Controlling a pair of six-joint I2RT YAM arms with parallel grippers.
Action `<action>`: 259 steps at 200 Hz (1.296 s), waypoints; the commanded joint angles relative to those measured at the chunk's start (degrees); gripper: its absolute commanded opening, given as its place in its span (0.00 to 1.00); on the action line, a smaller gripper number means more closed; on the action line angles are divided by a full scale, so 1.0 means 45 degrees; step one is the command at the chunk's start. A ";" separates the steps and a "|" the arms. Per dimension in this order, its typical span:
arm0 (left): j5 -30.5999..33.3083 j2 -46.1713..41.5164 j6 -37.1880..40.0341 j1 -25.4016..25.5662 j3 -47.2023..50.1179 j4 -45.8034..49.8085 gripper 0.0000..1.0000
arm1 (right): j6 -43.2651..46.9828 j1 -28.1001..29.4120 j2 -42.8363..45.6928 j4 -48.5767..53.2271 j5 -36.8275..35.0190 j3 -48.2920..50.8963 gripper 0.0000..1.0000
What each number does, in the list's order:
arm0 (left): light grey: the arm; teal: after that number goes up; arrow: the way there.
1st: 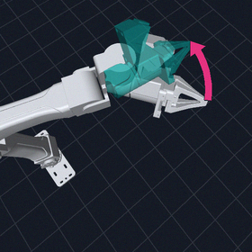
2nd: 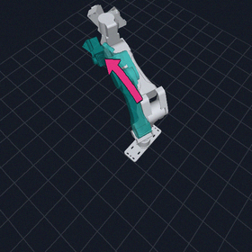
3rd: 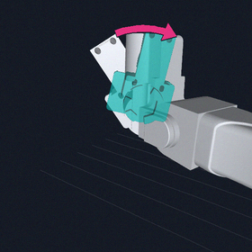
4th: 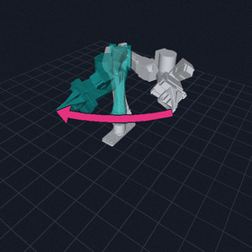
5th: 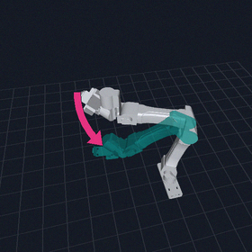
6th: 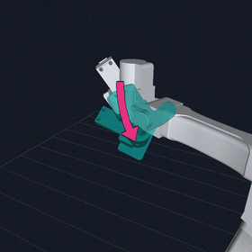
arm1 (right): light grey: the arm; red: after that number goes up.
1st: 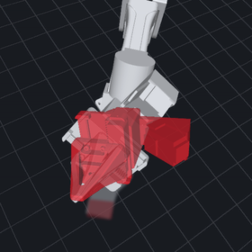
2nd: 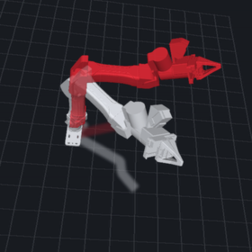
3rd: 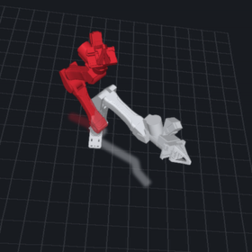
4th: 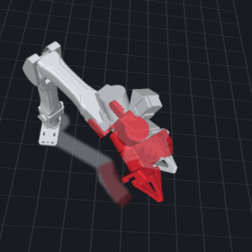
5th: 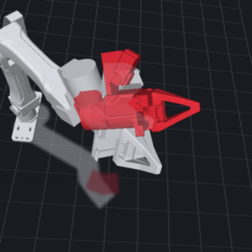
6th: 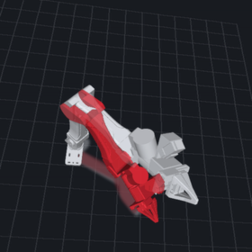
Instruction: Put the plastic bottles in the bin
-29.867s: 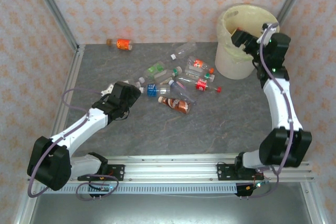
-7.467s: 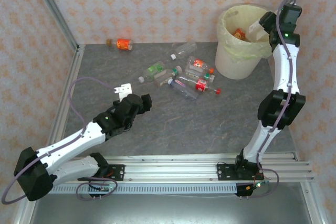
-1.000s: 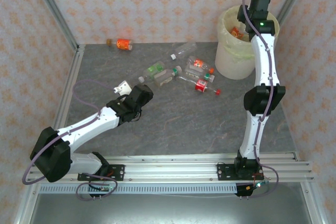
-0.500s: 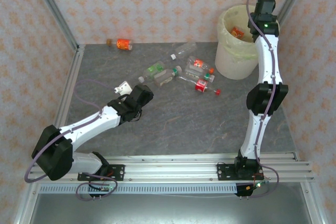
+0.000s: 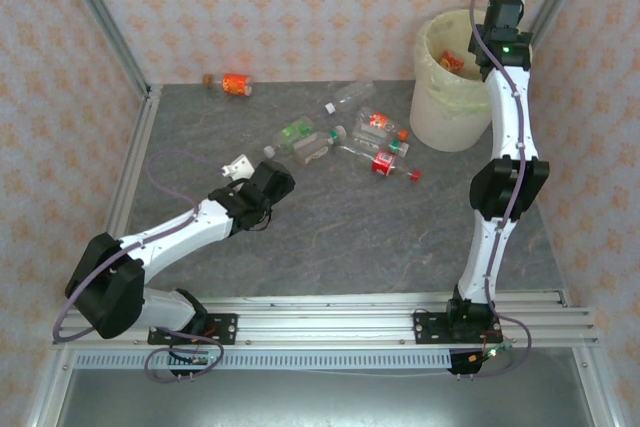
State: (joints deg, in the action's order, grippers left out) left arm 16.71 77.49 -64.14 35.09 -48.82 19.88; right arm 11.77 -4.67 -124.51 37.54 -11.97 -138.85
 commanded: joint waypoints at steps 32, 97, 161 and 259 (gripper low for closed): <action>-0.0574 0.0377 0.0973 -0.0278 -0.0759 -0.0417 1.00 | -0.0842 -0.0029 0.1820 -0.0032 0.0828 0.0881 0.81; -0.1806 0.0794 0.2560 -0.0613 -0.0889 -0.1602 1.00 | -0.1273 -0.0031 0.3604 -0.0611 0.2001 0.2925 0.84; -0.3075 0.2163 0.5511 -0.1366 -0.2372 -0.2270 1.00 | -0.2719 0.0228 0.7564 -0.3602 0.4556 0.8582 0.92; -0.5818 0.5872 0.8466 -0.2305 -0.6644 -0.1948 1.00 | -0.5271 0.0258 1.2163 -0.5305 0.5535 1.5135 0.99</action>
State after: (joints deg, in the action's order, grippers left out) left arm -4.80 100.44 -31.09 26.00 -73.23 9.65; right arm -7.99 -3.53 -73.78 17.63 10.83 -76.25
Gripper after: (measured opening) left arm 0.999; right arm 0.993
